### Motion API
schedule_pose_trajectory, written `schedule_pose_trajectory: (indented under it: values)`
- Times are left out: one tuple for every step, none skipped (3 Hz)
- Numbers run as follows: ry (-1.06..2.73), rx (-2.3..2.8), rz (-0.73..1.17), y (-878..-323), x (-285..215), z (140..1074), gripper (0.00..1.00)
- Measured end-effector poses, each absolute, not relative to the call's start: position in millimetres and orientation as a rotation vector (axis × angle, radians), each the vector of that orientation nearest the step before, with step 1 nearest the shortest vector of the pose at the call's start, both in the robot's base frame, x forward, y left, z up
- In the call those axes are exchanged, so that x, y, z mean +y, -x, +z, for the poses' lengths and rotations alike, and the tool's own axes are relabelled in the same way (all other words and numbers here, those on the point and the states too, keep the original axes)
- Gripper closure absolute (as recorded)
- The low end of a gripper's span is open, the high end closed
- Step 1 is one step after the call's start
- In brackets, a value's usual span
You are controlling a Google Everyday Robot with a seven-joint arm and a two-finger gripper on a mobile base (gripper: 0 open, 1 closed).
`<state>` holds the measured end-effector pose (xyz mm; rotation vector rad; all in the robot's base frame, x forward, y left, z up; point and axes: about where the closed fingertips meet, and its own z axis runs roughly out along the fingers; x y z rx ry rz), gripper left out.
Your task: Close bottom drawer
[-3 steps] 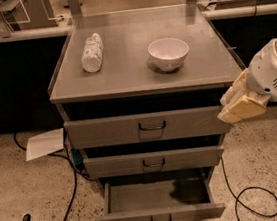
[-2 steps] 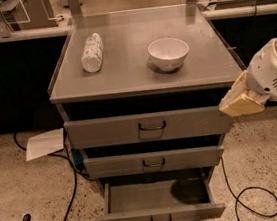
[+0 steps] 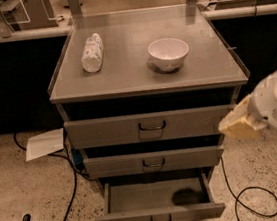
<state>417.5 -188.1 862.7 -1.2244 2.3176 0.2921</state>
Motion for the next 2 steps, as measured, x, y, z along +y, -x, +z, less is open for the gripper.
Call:
schedule_pose_trajectory:
  values:
    - [1.024, 2.399, 0.368, -402.5, -177.6, 801.6, 1.0]
    - [0.889, 2.441, 0.42, -409.6, -158.9, 740.5, 1.0]
